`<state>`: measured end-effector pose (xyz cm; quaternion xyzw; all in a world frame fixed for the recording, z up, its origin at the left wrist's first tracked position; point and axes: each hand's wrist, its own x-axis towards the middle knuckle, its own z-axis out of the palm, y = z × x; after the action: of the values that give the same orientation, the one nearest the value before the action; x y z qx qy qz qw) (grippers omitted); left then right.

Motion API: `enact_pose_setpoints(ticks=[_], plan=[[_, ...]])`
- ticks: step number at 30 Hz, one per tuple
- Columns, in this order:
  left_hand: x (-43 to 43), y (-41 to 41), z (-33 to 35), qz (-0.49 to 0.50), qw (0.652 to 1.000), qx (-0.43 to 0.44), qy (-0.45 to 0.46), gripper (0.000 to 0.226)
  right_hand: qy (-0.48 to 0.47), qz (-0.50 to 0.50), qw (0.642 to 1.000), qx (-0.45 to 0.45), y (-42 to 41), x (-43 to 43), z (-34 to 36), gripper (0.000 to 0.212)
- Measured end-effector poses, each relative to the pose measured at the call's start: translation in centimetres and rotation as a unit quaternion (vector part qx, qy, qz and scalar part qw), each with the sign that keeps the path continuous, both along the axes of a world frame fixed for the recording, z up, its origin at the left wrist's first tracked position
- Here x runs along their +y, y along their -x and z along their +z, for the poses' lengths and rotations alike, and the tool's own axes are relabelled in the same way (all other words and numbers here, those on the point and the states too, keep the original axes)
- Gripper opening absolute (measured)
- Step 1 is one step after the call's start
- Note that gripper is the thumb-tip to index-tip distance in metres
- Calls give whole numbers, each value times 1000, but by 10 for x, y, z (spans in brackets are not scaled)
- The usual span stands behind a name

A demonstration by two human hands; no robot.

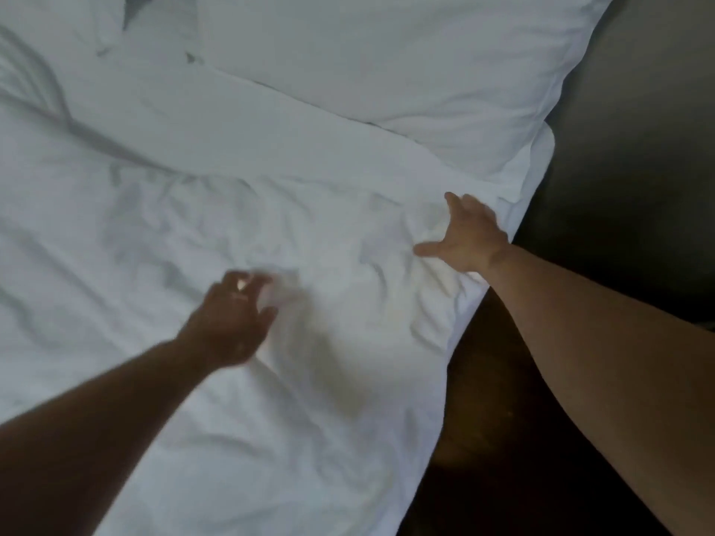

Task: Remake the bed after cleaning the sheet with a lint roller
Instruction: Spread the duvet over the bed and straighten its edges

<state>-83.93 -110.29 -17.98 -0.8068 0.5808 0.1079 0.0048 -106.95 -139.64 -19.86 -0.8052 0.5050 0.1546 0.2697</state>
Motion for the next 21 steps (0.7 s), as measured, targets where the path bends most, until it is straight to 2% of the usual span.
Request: enact_pose_setpoints(ticks=[2,4,6,8,11,14,16,18,21], plan=[[-63,-29,-4,-9,998,-58,29,57,-34,35,999,12,-6,-8,-24,132],[-122,-46,-11,21,999,-49,0,59,9,43,999,0,-10,-2,-39,126],[-166,-55,-20,64,995,-26,-69,85,103,77,991,-33,-11,10,-47,96],[-188,-64,-34,85,977,-67,-182,100,158,121,977,-72,-10,24,-55,67],[-199,-77,-36,127,956,-66,-255,91,116,109,978,-132,-8,29,-55,42],[-196,-70,-23,106,940,-55,-319,70,45,117,982,-139,-6,16,-47,40],[-185,-56,-14,99,940,-61,-319,61,-3,138,982,-132,0,6,-37,42],[-183,-46,-3,86,955,-51,-280,59,-50,163,979,-111,17,-8,-24,43],[-224,-29,11,29,984,-7,-176,83,-79,161,980,-83,71,-57,-3,44]])
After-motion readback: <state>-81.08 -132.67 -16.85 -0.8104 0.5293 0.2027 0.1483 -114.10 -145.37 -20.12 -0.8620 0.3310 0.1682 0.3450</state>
